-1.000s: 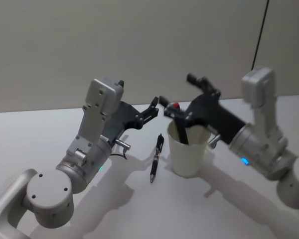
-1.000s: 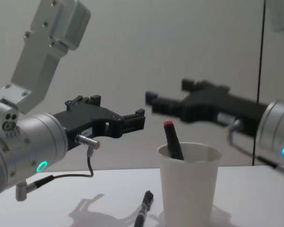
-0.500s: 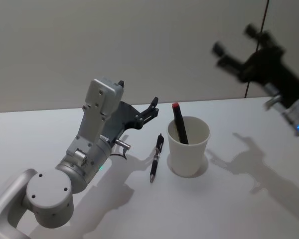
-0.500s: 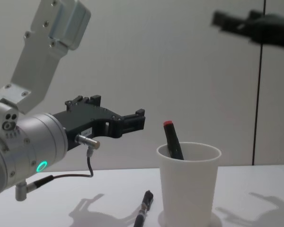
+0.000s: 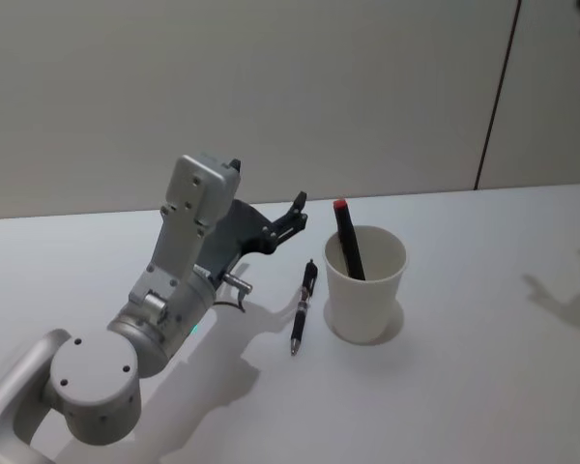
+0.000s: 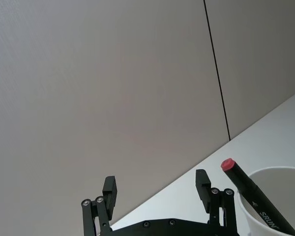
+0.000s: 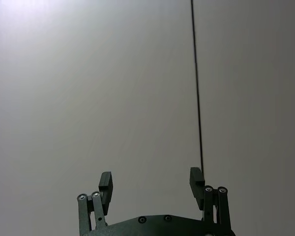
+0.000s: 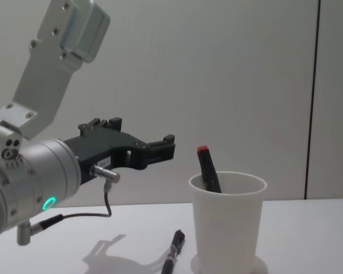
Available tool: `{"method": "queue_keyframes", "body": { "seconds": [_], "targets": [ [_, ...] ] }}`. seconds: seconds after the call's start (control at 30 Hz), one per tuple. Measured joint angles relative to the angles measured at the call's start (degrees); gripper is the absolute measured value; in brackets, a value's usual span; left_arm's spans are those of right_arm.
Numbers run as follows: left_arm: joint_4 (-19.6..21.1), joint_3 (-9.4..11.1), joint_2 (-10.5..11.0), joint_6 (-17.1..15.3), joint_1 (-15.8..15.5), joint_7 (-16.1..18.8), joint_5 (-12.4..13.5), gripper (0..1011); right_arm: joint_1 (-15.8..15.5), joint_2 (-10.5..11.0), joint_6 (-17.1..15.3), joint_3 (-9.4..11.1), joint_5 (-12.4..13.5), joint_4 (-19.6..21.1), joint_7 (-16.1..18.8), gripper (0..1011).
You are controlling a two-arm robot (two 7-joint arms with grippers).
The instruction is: Place the pen into the pen holder.
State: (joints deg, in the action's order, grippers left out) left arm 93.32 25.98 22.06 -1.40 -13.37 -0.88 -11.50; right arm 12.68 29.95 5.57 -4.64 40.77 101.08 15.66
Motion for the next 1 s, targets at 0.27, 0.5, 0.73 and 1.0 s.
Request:
{"method": "queue_keyframes", "body": {
  "seconds": [0.27,0.5,0.73,1.0],
  "targets": [
    [1.6,-0.1,0.9,-3.7,1.3,-0.6,-1.2,1001,-0.4,2.1,-0.3,2.3,3.5,0.9,-1.2,1001],
    [3.4,0.0,2.1,-7.6,3.3,-0.4,-3.0,1001,-0.6,3.2,-0.4,3.5,5.3,1.4,-1.8,1001],
    [5.7,0.2,3.7,-11.2,6.4,1.0,-5.5,1001,-0.8,3.8,-0.5,4.1,6.3,1.7,-2.2,1001],
    [7.5,0.9,5.3,-13.6,10.4,3.8,-8.2,1001,-0.8,4.2,-0.5,4.6,6.9,1.8,-2.4,1001]
  ]
}}
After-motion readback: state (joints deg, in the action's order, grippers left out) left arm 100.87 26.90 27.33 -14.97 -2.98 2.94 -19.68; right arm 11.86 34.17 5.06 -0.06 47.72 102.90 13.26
